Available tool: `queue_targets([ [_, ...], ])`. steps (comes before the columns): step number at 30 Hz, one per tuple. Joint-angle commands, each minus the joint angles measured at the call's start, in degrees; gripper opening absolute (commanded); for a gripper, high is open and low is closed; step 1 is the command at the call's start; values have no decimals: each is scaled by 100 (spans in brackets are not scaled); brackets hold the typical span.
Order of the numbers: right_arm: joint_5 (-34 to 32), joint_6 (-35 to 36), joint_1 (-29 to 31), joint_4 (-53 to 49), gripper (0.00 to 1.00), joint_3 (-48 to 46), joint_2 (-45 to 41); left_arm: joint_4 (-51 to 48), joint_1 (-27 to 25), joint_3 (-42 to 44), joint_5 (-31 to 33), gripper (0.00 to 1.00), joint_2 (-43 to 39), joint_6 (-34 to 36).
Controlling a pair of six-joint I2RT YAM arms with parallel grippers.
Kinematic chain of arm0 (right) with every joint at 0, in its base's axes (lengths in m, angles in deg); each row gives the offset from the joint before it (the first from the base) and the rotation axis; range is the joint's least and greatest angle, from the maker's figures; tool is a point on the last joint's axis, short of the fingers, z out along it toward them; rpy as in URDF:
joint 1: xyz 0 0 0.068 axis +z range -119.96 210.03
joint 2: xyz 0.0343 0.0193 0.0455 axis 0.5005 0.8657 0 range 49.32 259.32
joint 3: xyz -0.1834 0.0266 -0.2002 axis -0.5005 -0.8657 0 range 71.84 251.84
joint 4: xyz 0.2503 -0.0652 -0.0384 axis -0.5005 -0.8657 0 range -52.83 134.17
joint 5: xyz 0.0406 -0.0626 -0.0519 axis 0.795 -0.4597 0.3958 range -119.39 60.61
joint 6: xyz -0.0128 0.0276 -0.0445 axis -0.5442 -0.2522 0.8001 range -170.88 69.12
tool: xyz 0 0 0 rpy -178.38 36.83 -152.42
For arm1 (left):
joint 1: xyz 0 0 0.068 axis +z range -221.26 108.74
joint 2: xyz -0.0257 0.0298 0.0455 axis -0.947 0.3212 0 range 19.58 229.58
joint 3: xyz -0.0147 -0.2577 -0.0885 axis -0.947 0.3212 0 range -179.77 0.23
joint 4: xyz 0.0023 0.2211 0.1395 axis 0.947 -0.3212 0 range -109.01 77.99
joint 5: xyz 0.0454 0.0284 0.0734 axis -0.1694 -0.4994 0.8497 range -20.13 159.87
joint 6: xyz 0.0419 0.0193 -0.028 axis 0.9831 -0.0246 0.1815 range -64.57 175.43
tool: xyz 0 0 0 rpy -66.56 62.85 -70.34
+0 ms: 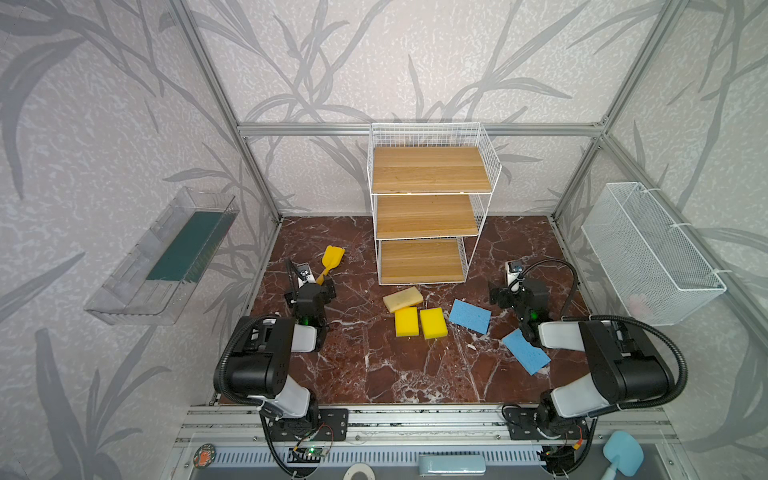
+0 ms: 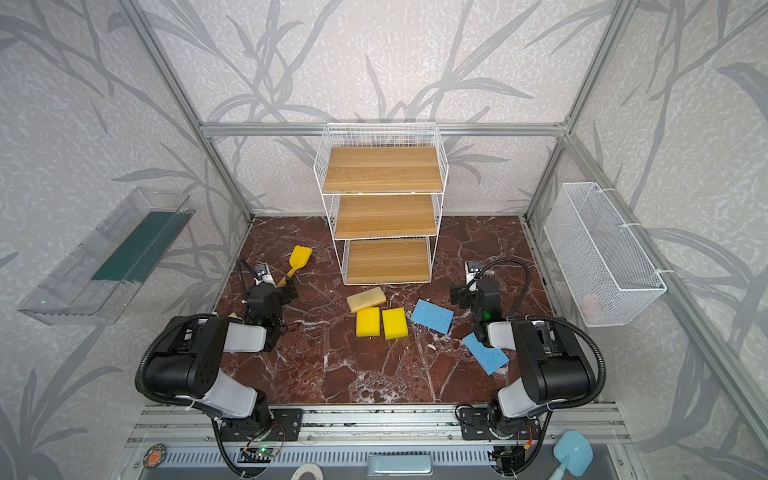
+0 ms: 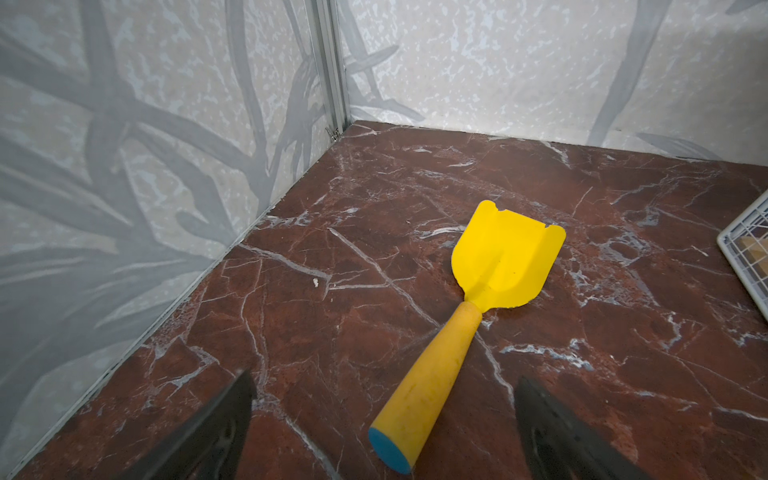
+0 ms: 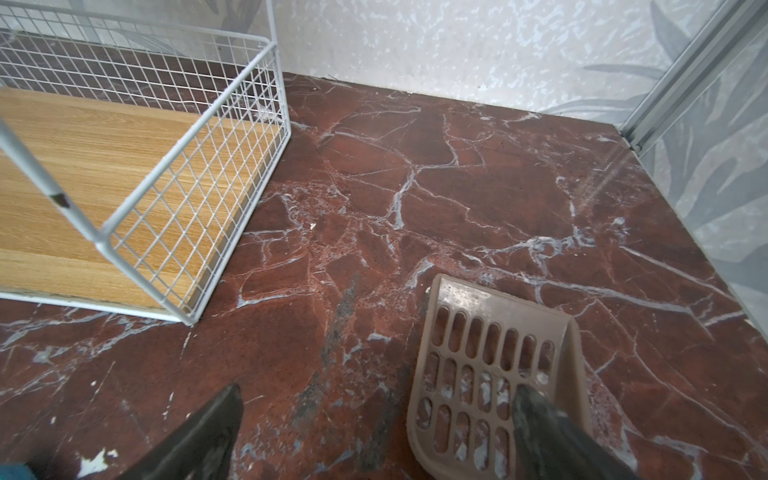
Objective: Place and organize the cleaning sponges onto the shelf
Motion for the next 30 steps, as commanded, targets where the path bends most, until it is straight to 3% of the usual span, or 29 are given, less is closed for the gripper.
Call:
queue_targets([
  [1, 161, -51, -62, 181, 99, 121, 43, 119, 18, -91, 52, 99, 59, -5],
  [16, 214, -1, -62, 239, 99, 78, -3, 70, -4, -102, 96, 99, -7, 23],
  [18, 128, -2, -54, 518, 99, -51, -175, -680, -34, -346, 78, 99, -335, 68],
  [20, -63, -145, -49, -389, 100, 89, -725, -1617, -97, -699, 202, 99, -712, 114],
  [23, -71, -322, -12, -1611, 95, 358, -1404, -2018, -246, -812, 206, 99, -1313, 201],
  [28, 405, -798, 47, -2087, 95, 424, -2249, -3326, -416, -1307, -653, 99, -2404, -189],
  [30, 483, -920, 119, -2467, 95, 522, -2562, -3583, -618, -1387, -635, 99, -2765, -343],
])
